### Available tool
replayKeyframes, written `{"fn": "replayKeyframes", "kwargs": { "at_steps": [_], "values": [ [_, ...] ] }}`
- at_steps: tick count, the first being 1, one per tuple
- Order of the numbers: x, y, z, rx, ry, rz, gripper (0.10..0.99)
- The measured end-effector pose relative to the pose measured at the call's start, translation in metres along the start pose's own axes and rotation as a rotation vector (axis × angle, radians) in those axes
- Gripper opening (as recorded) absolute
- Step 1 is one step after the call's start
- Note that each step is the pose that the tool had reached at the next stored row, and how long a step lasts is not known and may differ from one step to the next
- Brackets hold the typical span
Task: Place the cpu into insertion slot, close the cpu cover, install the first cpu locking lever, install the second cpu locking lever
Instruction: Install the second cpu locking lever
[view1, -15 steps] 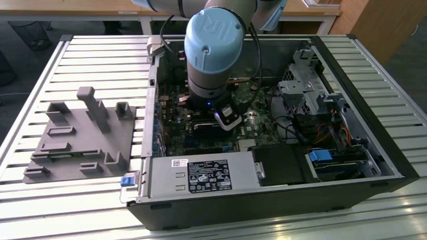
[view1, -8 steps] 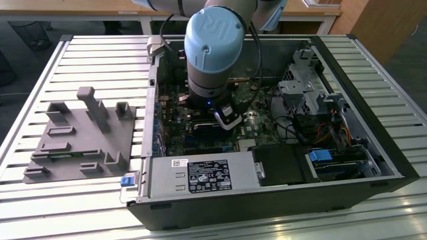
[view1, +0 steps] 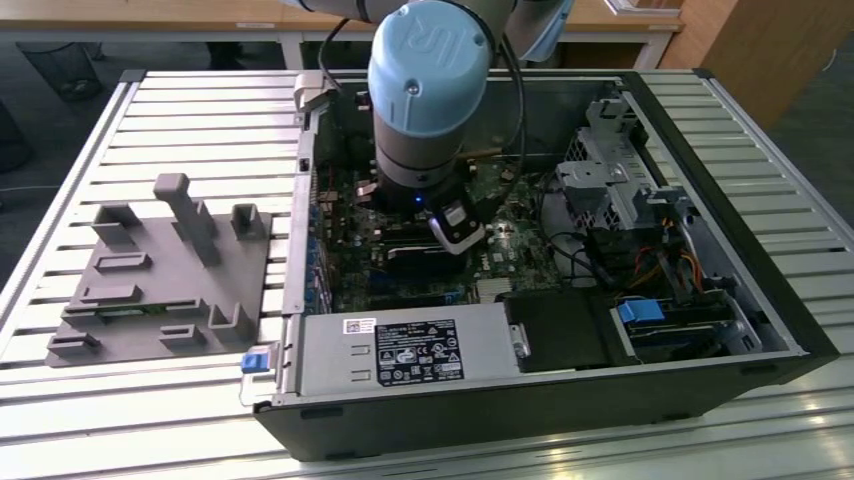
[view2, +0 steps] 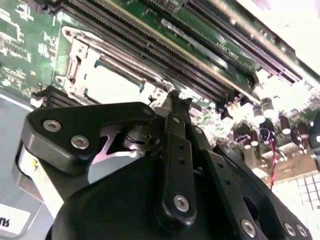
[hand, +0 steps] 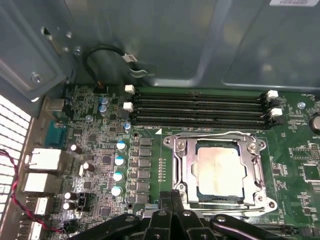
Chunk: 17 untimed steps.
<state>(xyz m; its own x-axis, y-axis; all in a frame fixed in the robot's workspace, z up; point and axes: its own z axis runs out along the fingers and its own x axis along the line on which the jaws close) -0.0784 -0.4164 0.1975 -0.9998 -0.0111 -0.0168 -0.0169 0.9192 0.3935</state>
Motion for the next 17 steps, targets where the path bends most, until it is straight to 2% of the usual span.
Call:
{"fn": "replayKeyframes", "kwargs": {
  "at_steps": [10,17],
  "values": [
    [-0.0002,0.0054,-0.0116,-0.001,0.0000,0.000,0.106],
    [-0.0002,0.0061,-0.0132,-0.001,0.0000,0.000,0.106]
  ]
}}
